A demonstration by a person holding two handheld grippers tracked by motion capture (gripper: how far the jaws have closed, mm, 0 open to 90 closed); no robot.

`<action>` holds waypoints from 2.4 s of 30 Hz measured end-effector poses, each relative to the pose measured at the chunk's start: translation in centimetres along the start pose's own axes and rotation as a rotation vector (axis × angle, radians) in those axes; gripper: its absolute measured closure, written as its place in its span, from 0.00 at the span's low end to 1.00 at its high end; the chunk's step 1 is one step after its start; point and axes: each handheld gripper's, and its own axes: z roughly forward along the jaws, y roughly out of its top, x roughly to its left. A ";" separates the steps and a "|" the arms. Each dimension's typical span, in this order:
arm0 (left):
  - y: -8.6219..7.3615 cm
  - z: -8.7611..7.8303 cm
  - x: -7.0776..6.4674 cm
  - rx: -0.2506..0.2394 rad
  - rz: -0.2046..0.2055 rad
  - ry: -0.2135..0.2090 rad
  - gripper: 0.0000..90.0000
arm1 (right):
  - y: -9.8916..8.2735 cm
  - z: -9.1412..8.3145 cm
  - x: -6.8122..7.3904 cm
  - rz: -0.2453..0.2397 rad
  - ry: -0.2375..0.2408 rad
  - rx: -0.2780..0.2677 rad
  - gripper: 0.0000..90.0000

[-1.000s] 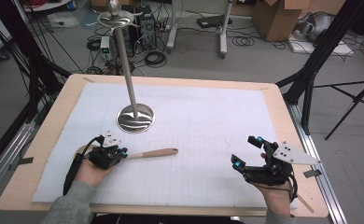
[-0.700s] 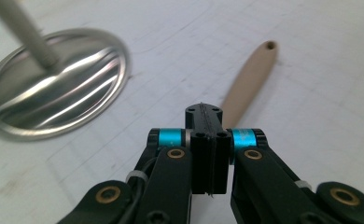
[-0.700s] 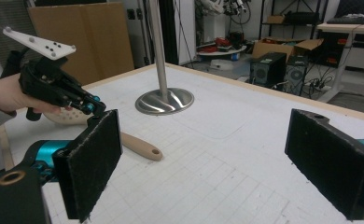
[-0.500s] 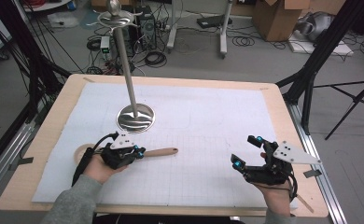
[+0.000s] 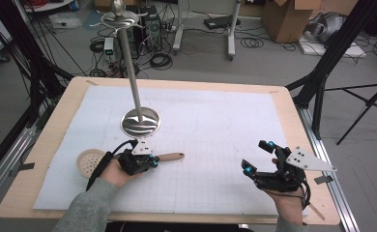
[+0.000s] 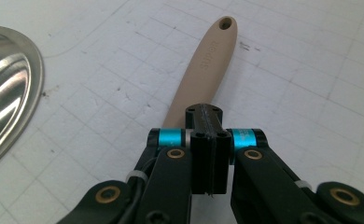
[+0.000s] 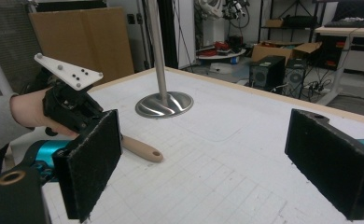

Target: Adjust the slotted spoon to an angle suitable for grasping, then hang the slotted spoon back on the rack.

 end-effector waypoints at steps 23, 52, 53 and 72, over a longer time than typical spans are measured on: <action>0.6 -5.1 3.5 -0.056 0.017 -0.102 0.93 | 0.0 -0.1 -0.1 0.003 0.002 -0.003 0.11; -1.5 -5.5 6.9 0.054 0.076 -0.237 0.38 | 0.0 -0.3 -0.1 0.004 0.008 -0.005 0.11; -1.5 -5.5 6.9 0.050 0.069 -0.233 0.38 | 0.0 -0.3 -0.2 0.005 0.007 -0.006 0.11; -1.8 -5.3 7.0 0.088 0.081 -0.224 0.39 | 0.0 0.0 -0.5 0.012 0.018 -0.013 0.11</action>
